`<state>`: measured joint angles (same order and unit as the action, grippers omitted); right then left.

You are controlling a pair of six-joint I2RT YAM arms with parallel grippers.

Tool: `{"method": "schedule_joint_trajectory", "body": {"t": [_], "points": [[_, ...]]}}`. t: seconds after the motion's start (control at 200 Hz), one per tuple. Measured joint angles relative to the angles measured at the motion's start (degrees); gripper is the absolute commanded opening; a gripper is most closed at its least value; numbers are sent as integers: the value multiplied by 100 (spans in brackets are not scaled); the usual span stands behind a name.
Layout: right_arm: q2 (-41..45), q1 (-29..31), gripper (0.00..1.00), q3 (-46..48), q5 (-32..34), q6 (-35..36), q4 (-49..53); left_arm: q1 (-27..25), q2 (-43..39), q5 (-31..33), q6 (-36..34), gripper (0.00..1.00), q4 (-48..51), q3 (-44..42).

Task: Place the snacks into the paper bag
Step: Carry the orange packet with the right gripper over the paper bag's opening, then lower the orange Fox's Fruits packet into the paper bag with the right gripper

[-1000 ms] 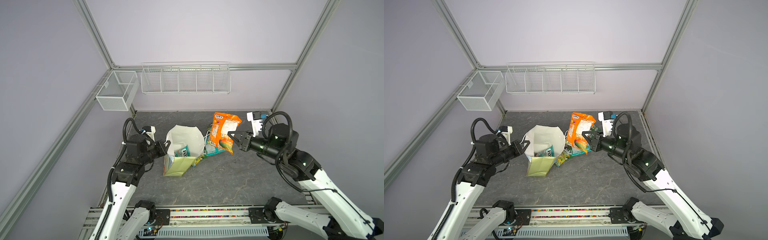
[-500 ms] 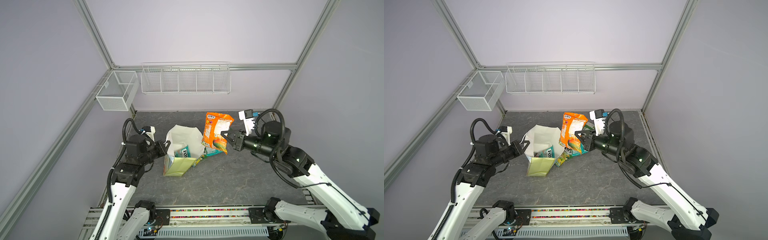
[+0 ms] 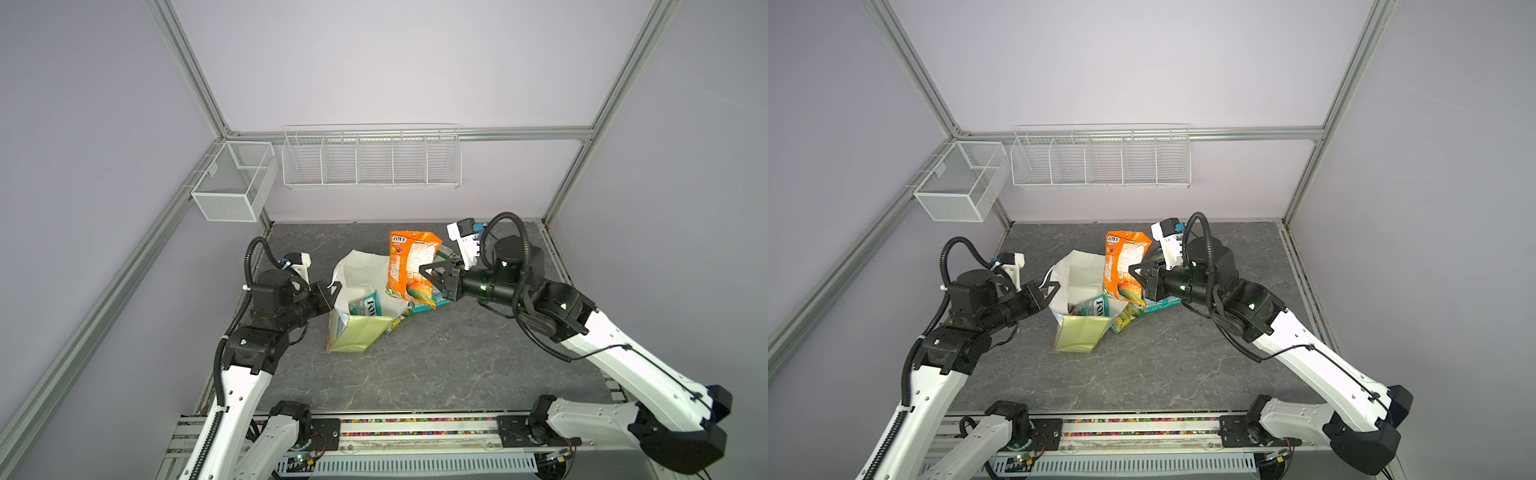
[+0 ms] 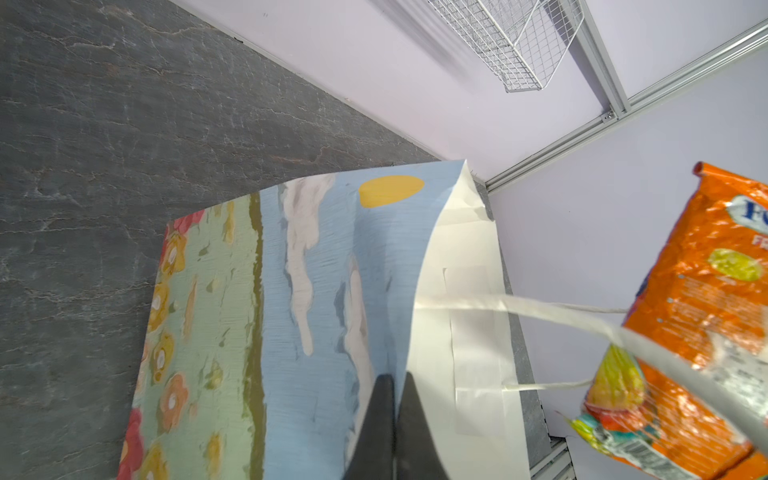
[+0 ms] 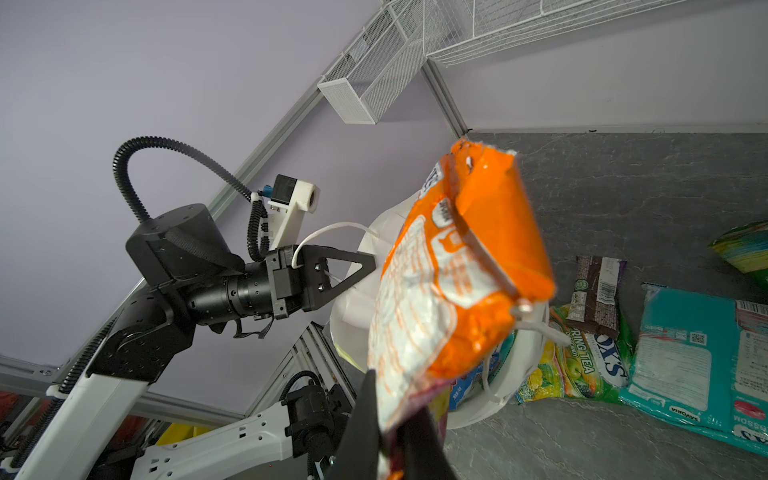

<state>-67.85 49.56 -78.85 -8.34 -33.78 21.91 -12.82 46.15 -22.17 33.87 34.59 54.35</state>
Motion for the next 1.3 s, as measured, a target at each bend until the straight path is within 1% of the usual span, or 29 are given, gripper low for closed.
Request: {"method": "schedule_joint_trajectory", "body": {"t": [0.365,1.3], "points": [[-424,214,7,-254,127,83,2,0,-37,-22,0,0,-2,-22],[-1156,492,9,-334,144,74,4,0,-52,-37,4,0,-4,-37]]}}
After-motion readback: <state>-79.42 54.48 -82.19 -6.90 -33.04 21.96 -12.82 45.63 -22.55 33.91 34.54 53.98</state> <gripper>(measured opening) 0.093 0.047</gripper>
